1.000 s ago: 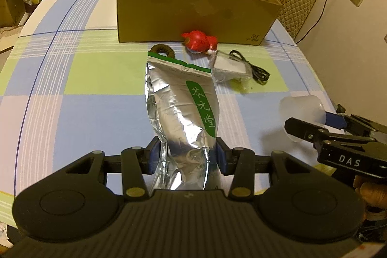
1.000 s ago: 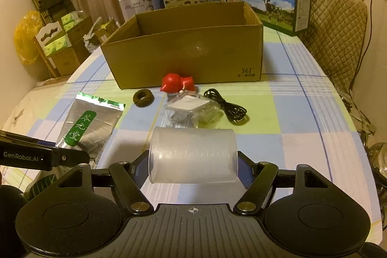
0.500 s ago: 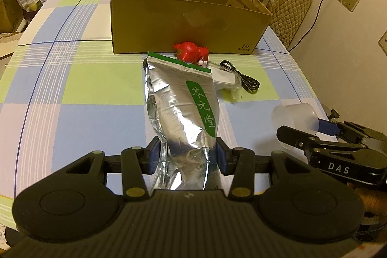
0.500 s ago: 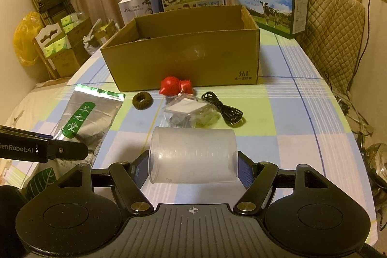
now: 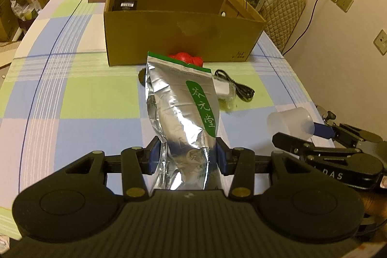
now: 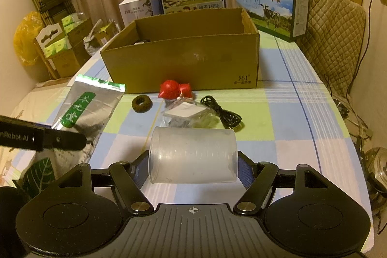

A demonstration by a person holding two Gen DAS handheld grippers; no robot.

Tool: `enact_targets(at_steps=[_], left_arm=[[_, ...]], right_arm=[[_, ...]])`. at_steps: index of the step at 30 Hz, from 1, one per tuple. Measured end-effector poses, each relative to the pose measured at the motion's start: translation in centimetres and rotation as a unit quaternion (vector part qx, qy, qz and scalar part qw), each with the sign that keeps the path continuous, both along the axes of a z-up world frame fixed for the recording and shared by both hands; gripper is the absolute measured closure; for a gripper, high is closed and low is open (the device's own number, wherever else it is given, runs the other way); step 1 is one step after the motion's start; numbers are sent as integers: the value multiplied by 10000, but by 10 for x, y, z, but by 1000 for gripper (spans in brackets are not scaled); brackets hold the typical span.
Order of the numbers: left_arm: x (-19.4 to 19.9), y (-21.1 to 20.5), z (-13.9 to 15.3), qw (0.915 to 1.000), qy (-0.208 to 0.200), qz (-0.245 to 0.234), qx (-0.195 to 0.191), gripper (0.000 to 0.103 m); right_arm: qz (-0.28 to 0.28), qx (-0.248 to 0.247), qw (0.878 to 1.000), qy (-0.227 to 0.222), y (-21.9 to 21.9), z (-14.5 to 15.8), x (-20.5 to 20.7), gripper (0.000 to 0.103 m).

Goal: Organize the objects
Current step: 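Lift the foil bag with the left tool while the right tool carries the cup, then lower the foil bag and cup into the cardboard box and open both tools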

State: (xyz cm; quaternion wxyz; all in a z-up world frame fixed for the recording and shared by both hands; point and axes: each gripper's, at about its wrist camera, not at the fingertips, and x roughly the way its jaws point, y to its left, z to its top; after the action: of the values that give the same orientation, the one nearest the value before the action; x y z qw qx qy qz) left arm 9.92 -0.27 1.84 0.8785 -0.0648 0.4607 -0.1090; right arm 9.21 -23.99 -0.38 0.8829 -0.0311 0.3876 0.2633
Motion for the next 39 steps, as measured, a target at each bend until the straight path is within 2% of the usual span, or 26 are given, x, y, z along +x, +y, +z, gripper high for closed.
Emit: enact_targets(at_steps=[8, 14, 20, 23, 30, 39], left_arm=[[30, 11, 30, 9998, -204, -11, 16, 63], [60, 19, 55, 9990, -405, -11, 202, 63], [98, 21, 75, 9979, -524, -64, 381, 63], [115, 21, 84, 9979, -555, -109, 321, 63], [144, 17, 93, 9975, -597, -201, 307, 63], [182, 16, 100, 9974, -620, -259, 274, 63]], right_arm=[[36, 17, 9999, -123, 4, 15, 18, 34], [144, -57, 9994, -321, 11, 32, 38, 34], [239, -61, 9983, -536, 19, 55, 67, 34], [243, -6, 9979, -604, 23, 67, 86, 34], [342, 22, 9967, -731, 37, 91, 124, 34], [385, 11, 9975, -592, 55, 99, 170, 34]])
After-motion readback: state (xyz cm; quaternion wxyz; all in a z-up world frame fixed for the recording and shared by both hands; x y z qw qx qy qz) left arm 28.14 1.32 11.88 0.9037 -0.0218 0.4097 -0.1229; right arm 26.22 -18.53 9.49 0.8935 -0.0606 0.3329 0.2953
